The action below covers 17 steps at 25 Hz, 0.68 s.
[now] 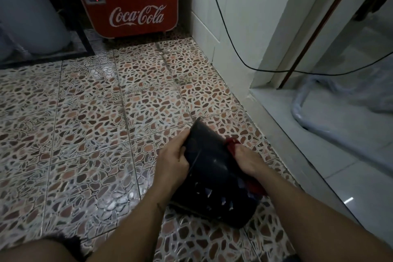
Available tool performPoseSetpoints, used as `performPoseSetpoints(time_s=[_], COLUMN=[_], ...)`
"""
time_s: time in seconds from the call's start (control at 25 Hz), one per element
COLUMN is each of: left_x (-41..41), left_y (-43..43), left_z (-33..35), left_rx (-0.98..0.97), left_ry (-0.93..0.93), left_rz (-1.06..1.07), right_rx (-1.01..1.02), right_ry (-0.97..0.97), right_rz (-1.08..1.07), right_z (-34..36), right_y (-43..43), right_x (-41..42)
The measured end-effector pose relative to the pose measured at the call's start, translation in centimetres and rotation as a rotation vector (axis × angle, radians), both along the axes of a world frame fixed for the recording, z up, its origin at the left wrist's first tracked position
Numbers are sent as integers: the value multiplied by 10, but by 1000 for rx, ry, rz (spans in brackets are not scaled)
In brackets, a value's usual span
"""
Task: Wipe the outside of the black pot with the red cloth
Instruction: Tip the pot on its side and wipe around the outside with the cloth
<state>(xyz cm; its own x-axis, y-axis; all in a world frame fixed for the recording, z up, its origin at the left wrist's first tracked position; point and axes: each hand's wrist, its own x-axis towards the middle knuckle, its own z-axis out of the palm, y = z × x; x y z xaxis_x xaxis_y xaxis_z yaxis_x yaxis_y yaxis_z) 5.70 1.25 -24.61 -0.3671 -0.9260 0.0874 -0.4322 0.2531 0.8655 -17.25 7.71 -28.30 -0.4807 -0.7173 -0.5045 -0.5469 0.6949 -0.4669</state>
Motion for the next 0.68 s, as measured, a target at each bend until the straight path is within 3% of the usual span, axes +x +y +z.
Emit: performPoseSetpoints(time_s=[0.08,0.28,0.48,0.68], left_x=[-5,-24,-34,-39], left_y=[2,11,0,-30], left_z=[-1,20,44,33], left_rx=[-13,-30,245,570], left_ry=[-22,-141,-247,22], left_rz=[-21,36,213,369], right_rx=[38,-360,-133,-221], right_ry=[29,-30,76,67], right_rz=[-36,186,59,279], right_z=[3,19,3,33], right_y=[9,-13,27,23], right_x=[-2,41,11,68])
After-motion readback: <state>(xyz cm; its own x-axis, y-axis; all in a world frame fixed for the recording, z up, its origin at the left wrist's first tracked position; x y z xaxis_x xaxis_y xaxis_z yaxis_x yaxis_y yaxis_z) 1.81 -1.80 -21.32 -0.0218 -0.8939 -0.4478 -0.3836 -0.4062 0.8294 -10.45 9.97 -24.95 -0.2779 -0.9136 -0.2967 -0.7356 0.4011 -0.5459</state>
